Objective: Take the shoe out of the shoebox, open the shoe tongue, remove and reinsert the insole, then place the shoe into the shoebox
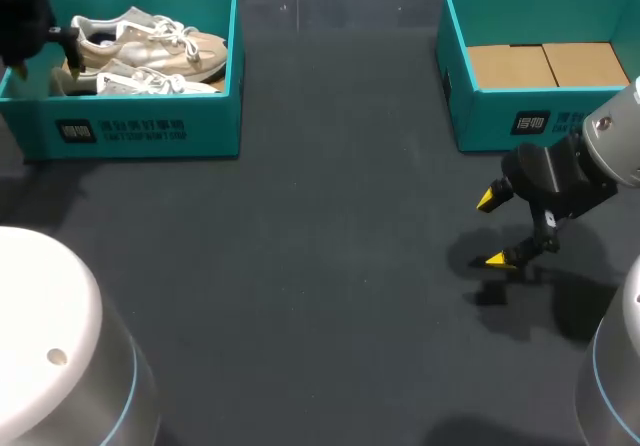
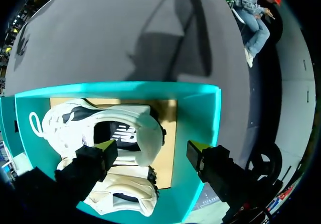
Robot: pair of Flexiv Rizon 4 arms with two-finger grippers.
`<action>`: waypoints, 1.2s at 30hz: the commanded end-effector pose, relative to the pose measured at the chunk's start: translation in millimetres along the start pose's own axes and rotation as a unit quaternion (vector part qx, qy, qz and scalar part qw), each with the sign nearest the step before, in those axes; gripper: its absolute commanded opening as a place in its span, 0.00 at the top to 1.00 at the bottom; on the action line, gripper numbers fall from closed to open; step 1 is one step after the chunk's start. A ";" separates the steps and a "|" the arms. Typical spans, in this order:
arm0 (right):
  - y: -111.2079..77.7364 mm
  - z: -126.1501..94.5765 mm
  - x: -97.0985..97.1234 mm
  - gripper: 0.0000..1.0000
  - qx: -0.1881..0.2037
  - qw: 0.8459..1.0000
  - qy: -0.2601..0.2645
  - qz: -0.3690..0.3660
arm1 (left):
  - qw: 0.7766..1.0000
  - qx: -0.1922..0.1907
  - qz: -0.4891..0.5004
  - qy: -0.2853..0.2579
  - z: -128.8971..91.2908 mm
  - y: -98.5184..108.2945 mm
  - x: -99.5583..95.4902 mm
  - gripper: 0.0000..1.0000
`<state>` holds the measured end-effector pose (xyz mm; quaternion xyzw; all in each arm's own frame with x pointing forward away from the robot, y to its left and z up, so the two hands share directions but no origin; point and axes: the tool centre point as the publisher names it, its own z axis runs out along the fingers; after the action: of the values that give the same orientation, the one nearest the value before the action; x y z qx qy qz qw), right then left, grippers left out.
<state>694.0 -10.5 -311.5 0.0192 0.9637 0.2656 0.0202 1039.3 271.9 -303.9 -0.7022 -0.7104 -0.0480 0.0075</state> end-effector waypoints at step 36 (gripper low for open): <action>0.2 0.3 1.1 0.00 0.001 1.000 -0.001 0.000 | 0.999 0.047 0.004 0.016 72.4 4.9 5.8 1.00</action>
<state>694.0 -10.5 -311.5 0.0192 0.9637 0.2656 0.0202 1044.6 283.7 -374.6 -0.7025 -0.7092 -0.0287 0.0522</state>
